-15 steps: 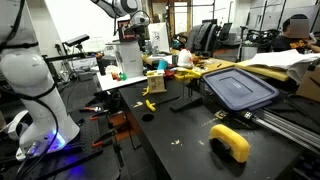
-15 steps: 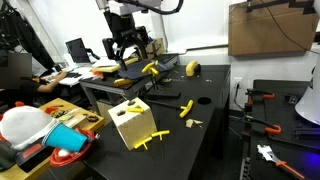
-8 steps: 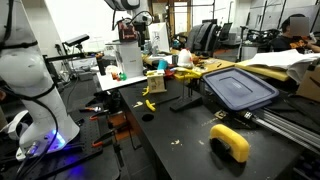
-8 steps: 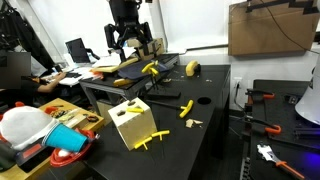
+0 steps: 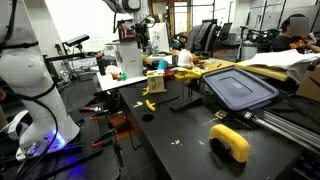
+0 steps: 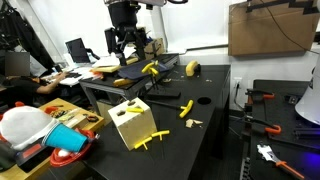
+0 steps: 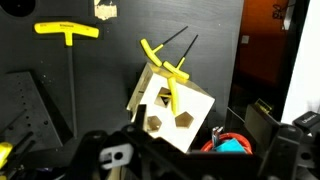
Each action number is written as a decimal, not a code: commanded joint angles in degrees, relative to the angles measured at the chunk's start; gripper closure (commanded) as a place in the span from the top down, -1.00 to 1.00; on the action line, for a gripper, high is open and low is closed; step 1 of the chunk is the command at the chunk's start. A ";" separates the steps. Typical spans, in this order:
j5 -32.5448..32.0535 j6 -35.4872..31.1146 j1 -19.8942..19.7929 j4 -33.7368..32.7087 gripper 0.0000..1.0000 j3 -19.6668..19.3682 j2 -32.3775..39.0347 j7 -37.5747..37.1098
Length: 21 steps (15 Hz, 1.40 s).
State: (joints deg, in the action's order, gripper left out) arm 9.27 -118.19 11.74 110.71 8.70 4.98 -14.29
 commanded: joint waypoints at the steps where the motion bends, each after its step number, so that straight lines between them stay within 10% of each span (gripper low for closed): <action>1: -0.52 -2.36 -0.23 -1.94 1.00 0.81 1.69 5.24; 21: -0.06 -4.18 0.22 -3.68 1.00 0.64 10.58 1.17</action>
State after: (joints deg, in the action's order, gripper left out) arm 9.13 -121.43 11.71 108.69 9.28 12.92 -11.61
